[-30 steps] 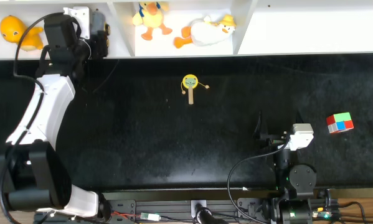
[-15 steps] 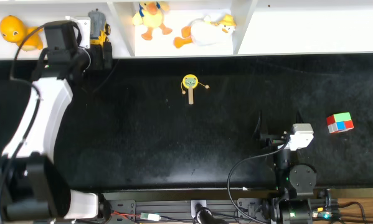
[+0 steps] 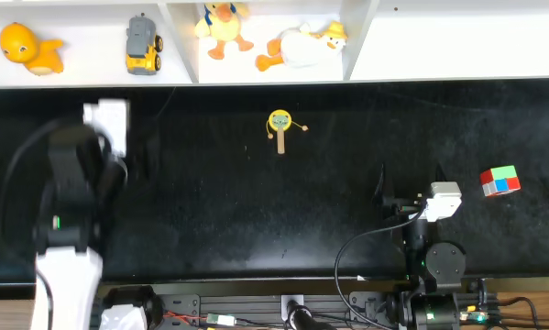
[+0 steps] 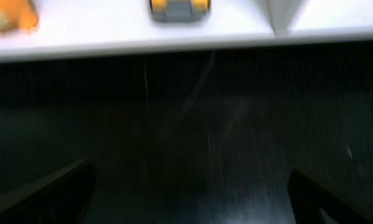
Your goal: Store Toys
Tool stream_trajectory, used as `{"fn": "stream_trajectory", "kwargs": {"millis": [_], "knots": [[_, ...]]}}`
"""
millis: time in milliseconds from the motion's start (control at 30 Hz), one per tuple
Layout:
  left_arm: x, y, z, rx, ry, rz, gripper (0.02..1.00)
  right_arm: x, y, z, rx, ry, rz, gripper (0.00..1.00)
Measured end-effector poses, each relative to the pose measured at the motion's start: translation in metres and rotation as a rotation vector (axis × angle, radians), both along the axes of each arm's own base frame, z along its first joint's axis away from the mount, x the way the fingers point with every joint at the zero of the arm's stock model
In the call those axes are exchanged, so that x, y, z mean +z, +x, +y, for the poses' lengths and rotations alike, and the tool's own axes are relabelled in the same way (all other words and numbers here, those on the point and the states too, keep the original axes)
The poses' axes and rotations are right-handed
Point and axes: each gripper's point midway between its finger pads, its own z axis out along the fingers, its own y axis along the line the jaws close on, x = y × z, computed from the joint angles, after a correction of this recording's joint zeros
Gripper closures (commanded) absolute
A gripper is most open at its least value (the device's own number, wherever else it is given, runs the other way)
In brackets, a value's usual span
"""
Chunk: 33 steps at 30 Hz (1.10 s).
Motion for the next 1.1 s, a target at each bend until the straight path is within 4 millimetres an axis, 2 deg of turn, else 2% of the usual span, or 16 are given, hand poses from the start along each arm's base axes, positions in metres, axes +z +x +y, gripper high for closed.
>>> {"fn": "stream_trajectory", "kwargs": {"millis": [100,200,233,300,367,567,700,800,1033,1100], "knots": [[0.005,-0.02,-0.005,-0.018,-0.009,-0.089,0.02,0.0,0.0,0.0,-0.001,0.001,0.0,0.005],[0.042,-0.017,-0.007,-0.031,0.0,-0.34,0.02,0.0,0.0,0.0,0.0,0.0,-0.001,0.005],[0.061,-0.016,-0.008,-0.036,0.006,-0.462,0.02,0.0,0.0,0.0,0.0,0.001,0.0,0.005],[0.082,-0.02,-0.009,-0.044,0.015,-0.623,0.02,0.0,0.0,0.0,-0.001,0.0,-0.001,0.005],[0.086,-0.025,-0.01,-0.052,0.021,-0.731,0.02,0.0,0.0,0.0,0.0,0.0,0.0,0.005],[0.035,-0.047,-0.015,-0.095,0.085,-0.719,0.02,0.0,0.0,0.0,0.0,0.001,0.0,0.007],[0.024,-0.06,-0.016,-0.113,0.115,-0.686,0.02,0.0,0.0,0.0,0.0,0.0,0.0,0.007],[-0.001,-0.066,-0.017,-0.124,0.116,-0.596,0.02,0.0,0.0,0.0,0.0,0.0,0.0,0.007],[-0.033,-0.067,-0.018,-0.133,0.1,-0.506,0.02,0.0,0.0,0.0,0.0,0.001,0.0,0.005],[-0.032,-0.067,-0.018,-0.133,0.1,-0.509,0.023,0.0,0.0,0.0,-0.001,0.001,-0.001,0.005]]}}
